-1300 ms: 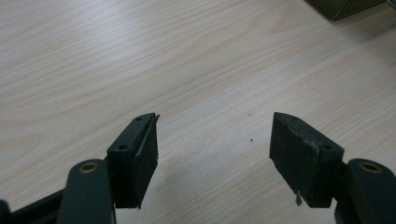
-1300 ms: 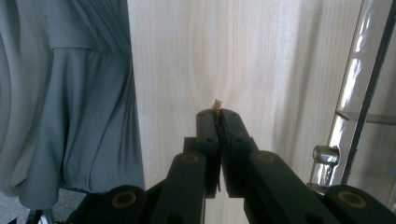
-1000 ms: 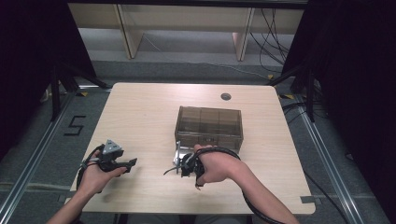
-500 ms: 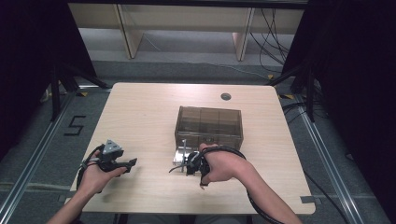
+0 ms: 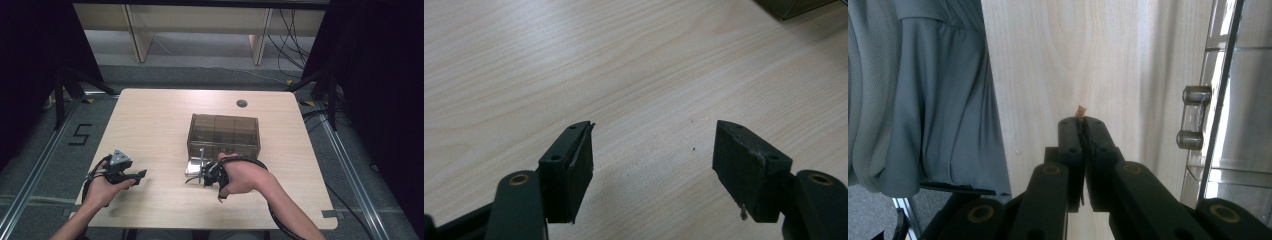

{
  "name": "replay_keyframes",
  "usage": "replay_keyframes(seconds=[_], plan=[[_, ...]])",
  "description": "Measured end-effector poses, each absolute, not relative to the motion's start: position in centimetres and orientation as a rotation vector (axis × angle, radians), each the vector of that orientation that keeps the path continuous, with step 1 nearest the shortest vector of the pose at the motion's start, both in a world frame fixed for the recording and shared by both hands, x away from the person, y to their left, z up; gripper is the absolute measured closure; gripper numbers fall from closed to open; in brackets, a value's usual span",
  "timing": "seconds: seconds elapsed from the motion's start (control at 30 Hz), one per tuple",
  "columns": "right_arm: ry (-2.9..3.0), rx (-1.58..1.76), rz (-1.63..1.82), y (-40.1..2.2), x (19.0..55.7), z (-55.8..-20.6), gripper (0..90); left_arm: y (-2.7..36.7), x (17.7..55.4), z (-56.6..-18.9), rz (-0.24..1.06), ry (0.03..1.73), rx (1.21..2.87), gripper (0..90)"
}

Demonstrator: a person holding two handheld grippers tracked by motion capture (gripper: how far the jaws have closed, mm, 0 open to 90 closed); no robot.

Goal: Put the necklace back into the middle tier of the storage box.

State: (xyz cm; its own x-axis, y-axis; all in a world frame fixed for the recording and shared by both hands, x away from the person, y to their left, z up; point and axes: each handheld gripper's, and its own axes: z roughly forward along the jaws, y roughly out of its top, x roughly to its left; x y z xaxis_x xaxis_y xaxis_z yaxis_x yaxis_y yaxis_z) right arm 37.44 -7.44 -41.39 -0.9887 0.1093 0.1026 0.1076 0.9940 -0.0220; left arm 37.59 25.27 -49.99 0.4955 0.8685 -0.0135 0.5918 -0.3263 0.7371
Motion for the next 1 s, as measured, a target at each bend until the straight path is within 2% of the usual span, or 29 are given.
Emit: replay_keyframes(seconds=[1.0], plan=[[-3.033, -0.158, 0.046, -9.6, 37.8, -41.0, 87.7, 25.3, 37.6, -50.0, 0.510, 1.195, 2.048, 32.3]])
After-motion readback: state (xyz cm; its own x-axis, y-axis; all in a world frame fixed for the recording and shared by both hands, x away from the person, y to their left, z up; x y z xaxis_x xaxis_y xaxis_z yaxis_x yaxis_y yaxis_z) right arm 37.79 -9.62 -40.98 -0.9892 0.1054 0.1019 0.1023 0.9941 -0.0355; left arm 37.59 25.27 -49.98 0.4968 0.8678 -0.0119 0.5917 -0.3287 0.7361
